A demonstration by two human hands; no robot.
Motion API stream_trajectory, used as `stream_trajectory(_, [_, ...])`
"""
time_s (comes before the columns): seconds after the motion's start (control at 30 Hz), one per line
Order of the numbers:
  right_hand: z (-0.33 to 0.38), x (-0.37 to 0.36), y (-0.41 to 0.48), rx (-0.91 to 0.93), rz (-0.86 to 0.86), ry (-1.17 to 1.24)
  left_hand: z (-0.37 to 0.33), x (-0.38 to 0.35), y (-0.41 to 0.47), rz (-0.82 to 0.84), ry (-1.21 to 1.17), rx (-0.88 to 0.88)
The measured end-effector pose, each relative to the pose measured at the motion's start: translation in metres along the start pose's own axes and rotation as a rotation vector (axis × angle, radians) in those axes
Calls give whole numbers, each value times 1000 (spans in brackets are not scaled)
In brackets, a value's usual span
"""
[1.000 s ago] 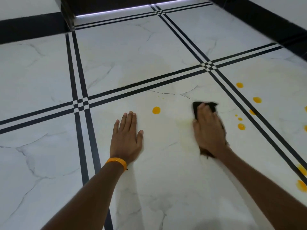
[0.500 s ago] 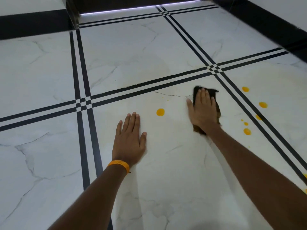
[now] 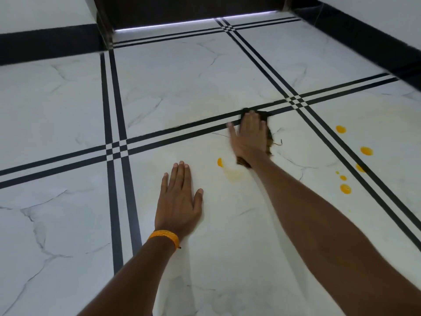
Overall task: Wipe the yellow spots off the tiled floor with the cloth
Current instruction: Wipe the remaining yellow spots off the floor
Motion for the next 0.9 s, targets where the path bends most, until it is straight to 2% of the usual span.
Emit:
stream_trajectory(0.07, [46,-5,-8,183,9,-13,0,0,0,-2,-6,-2])
stream_trajectory(0.13, [70,-10,-62,447,45,-39,3,1,0,-12,-6,-6])
stream_trajectory(0.2, [50,-13,-129,627,63,-15,1,1,0,-18,-2,-11])
stream_trajectory(0.23, [28,-15,-150,648,54,-6,1,1,0,-24,0,-7])
stream_trajectory(0.3, [-20,-13,-148,552,-5,-64,0,2,0,-19,4,1])
stream_trajectory(0.37, [-48,-6,-101,341,-50,-95,-1,2,0,-11,10,4])
stream_trajectory(0.43, [-41,-2,-51,131,-8,-47,-1,1,-1,-3,27,-1])
stream_trajectory(0.5, [-8,-1,-33,41,2,-32,0,1,0,-1,20,3])
stream_trajectory(0.53, [12,-2,-41,74,-5,-38,1,1,0,-5,13,2])
stream_trajectory(0.6, [37,-10,-95,300,24,-40,1,1,1,-5,13,-11])
stream_trajectory(0.63, [34,-17,-131,421,47,-30,1,0,1,1,19,-13])
stream_trajectory(0.7, [-4,-18,-173,465,38,-8,1,2,2,-13,24,-11])
stream_trajectory(0.77, [-63,-9,-149,274,-107,-32,0,2,0,-13,29,-6])
stream_trajectory(0.83, [-107,5,-97,-37,-45,-26,1,1,0,-10,38,-3])
stream_trajectory(0.9, [-106,7,-63,-174,-6,20,0,0,1,-12,42,-9])
Point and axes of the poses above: each hand's wrist, its own y-axis towards the middle knuckle, its own x-axis out of the back of the hand, z = x × y, the point moved 4 cm from there along y, towards the middle knuckle, and after that the axes turned 3 degrees about -y, right-handed, at the moved point
